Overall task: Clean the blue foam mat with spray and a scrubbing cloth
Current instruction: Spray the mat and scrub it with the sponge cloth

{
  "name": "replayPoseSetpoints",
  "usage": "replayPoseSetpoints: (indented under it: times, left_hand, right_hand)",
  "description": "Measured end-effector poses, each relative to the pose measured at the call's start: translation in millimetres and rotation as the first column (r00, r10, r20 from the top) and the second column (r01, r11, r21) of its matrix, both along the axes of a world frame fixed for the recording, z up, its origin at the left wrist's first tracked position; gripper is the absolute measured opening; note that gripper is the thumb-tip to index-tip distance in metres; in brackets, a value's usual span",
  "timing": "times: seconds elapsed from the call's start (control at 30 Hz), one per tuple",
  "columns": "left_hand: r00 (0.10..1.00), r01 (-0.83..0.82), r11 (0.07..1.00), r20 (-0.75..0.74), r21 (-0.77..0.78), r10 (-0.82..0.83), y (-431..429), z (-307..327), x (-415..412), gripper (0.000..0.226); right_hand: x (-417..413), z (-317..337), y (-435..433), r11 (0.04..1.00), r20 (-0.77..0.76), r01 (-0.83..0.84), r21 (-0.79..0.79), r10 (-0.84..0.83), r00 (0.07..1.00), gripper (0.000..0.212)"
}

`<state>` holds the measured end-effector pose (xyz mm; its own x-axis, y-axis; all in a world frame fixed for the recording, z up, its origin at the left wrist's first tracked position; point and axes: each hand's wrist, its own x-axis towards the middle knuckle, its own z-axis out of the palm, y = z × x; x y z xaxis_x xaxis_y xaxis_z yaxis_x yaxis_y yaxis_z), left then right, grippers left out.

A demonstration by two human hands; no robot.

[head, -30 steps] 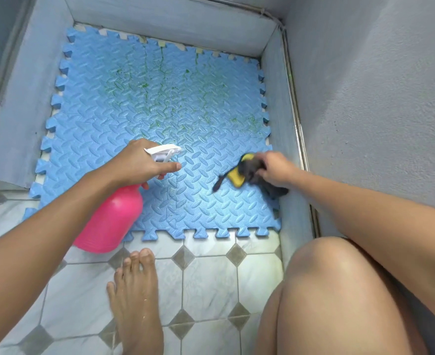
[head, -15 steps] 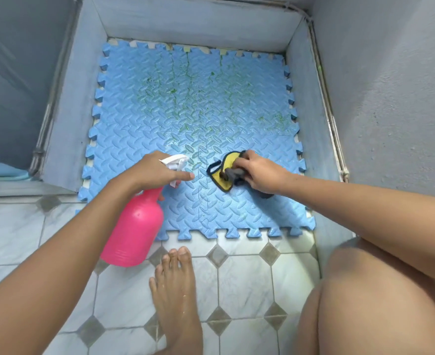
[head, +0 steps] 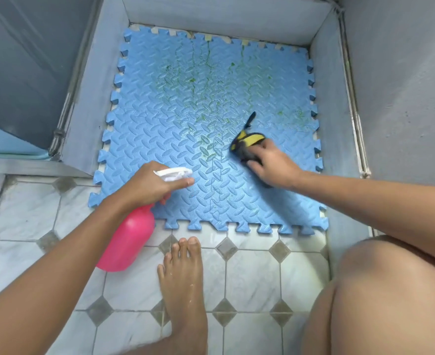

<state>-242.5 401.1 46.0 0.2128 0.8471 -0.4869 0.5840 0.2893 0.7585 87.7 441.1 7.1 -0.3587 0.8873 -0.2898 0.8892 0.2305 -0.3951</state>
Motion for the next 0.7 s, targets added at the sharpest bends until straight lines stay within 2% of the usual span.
replayPoseSetpoints:
  times: [0.07,0.13,0.2,0.3,0.33,0.4,0.47,0.5,0.53,0.57,0.6,0.63,0.7]
  left_hand:
    - [0.995,-0.078,0.996,-0.066,0.034,0.080,5.5,-0.3,4.1,0.061]
    - [0.992,-0.085,0.996,-0.096,0.019,0.087,11.5,2.9,6.9,0.061]
    - [0.992,-0.079,0.997,-0.097,0.002,0.079,14.5,2.3,6.0,0.062]
    - [0.991,-0.081,0.997,-0.110,-0.009,0.080,16.2,-4.3,-0.9,0.064]
    - [0.991,-0.086,0.996,-0.106,-0.004,0.085,17.4,-7.8,-4.5,0.064]
    - [0.993,-0.086,0.996,-0.086,-0.002,0.086,19.1,-13.1,-11.2,0.065]
    - [0.993,-0.074,0.997,-0.088,-0.014,0.073,18.3,-14.4,-14.2,0.065]
    - [0.994,-0.075,0.997,-0.087,-0.026,0.072,17.4,-13.8,-13.6,0.066]
    - [0.993,-0.081,0.996,-0.086,-0.036,0.078,16.9,-13.5,-12.0,0.066]
    - [0.991,-0.097,0.994,-0.092,-0.041,0.093,16.7,-12.5,-9.9,0.066]
    - [0.988,-0.121,0.992,-0.103,-0.047,0.116,16.7,-12.2,-8.3,0.065]
    - [0.985,-0.134,0.990,-0.119,-0.047,0.128,16.7,-10.3,-5.6,0.064]
    - [0.980,-0.135,0.989,-0.157,-0.057,0.124,18.4,-7.3,-2.2,0.063]
  right_hand:
    - [-31.9,1.2,-32.2,0.948,-0.139,-0.313,-0.059,0.302,0.943,0.039]
    - [-48.1,3.0,-55.9,0.795,-0.170,-0.594,-0.126,0.573,0.802,0.046]
    - [-42.2,9.2,-60.3,0.708,-0.133,-0.674,-0.211,0.663,0.737,0.046]
    - [9.4,16.1,-55.1,0.657,-0.056,-0.716,-0.237,0.726,0.685,0.033]
    - [35.3,16.4,-51.8,0.669,0.008,-0.705,-0.235,0.726,0.687,0.030]
    - [80.1,16.1,-42.9,0.785,0.158,-0.587,-0.198,0.617,0.771,0.029]
    - [95.3,15.5,-30.3,0.954,0.289,-0.281,-0.104,0.299,0.909,0.032]
    - [91.7,11.6,-24.4,0.996,0.305,-0.081,-0.041,0.090,0.948,0.034]
    - [83.2,8.1,-20.8,0.997,0.292,0.080,0.009,-0.079,0.953,0.036]
    - [72.5,5.7,-20.4,0.987,0.265,0.158,0.039,-0.163,0.951,0.038]
    - [62.1,4.3,-22.7,0.987,0.245,0.151,0.049,-0.158,0.957,0.040]
    - [52.8,5.5,-28.3,0.996,0.223,0.080,0.036,-0.086,0.971,0.042]
    - [36.5,9.8,-43.6,0.975,0.150,-0.219,-0.033,0.221,0.964,0.047]
